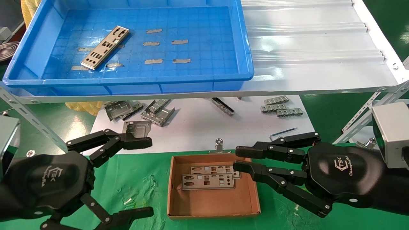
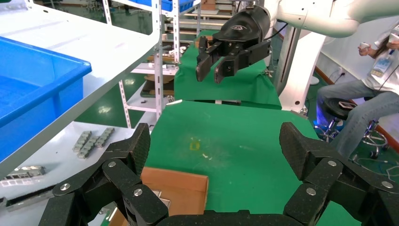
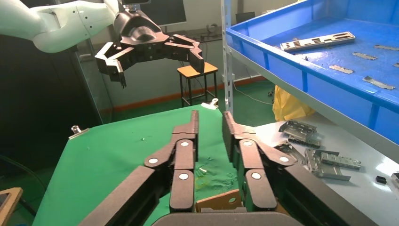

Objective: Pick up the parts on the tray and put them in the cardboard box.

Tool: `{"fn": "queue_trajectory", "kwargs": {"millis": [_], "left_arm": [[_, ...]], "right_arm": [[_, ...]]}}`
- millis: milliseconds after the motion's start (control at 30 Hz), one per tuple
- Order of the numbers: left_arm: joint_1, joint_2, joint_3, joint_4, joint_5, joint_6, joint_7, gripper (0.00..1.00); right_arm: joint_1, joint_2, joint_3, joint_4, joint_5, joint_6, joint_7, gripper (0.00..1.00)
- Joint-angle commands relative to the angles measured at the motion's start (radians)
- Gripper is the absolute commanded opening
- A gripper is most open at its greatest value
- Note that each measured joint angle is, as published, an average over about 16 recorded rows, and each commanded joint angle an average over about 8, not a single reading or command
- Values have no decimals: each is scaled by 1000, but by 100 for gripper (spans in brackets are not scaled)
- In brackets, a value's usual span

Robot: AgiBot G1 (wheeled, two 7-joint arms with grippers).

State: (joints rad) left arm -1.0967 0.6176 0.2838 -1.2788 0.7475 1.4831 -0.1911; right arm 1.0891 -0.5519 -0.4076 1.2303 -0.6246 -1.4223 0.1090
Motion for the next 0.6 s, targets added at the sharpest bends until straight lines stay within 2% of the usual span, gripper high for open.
{"fn": "queue_trajectory", "kwargs": {"millis": [33, 167, 300, 467, 600], "left_arm": [[8, -3, -2, -3, -6, 3, 3, 100], [-74, 23, 14, 21, 53, -34, -15, 100], [-232, 79, 52, 96, 167, -79, -30, 100], [-437, 172, 103, 256, 304, -95, 17, 100], [-561, 250, 133, 425, 386, -124, 75, 100]], "right_arm": [[0, 0, 0, 0, 0, 0, 0, 0], [0, 0, 0, 0, 0, 0, 0, 0], [0, 0, 0, 0, 0, 0, 0, 0], [0, 0, 0, 0, 0, 0, 0, 0], [0, 0, 0, 0, 0, 0, 0, 0]]}}
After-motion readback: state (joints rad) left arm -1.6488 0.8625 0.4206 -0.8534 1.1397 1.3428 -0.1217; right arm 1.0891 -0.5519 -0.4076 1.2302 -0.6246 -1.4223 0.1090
